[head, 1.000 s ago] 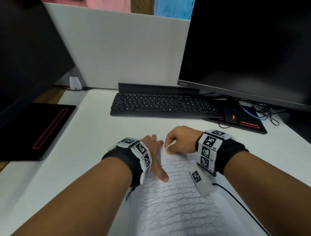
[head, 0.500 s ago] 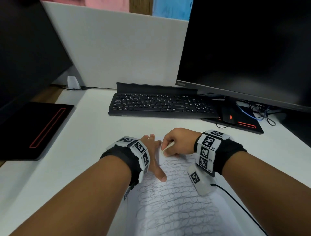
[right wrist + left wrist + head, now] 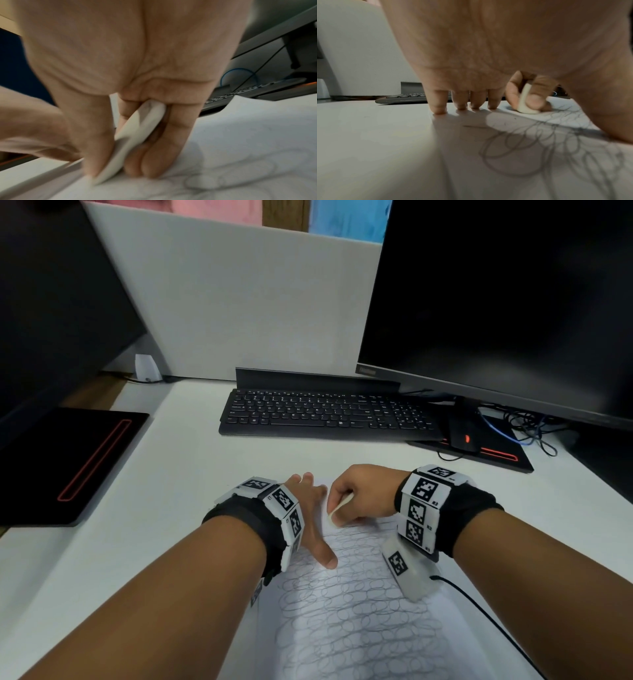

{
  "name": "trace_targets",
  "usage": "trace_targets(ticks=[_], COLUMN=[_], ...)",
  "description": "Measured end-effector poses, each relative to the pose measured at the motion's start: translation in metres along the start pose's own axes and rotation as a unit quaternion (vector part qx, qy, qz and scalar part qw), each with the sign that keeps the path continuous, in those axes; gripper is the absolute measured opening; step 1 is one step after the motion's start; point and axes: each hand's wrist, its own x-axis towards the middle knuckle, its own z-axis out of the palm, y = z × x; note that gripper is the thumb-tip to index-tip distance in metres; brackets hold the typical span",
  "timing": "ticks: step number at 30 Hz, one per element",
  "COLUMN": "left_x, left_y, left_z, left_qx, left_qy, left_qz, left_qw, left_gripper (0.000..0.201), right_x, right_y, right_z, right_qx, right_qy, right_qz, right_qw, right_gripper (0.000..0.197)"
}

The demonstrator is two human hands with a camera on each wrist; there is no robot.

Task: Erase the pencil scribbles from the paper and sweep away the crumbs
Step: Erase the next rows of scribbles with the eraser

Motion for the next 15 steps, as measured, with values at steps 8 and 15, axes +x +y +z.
trace_targets(ticks=[8, 15], left_x=[0.001, 0.0014], left_y=[-0.0004, 0.0], left_z=[0.0003, 0.0], left_qx=[-0.003, -0.008], left_qy=[0.0, 0.001], left_qz=[0.001, 0.0], left_qw=[1.0, 1.0], left_gripper=[0.106, 0.106], right_x=[-0.0011, -0.0034], right_y=[-0.0002, -0.0002], right_z=[-0.0003, 0.0007], right_qx=[-0.027, -0.024], right_qy=[0.019, -0.013], right_qz=[-0.008, -0.01], right_qw=[0.999, 1.0], right_gripper=[0.008, 0.013])
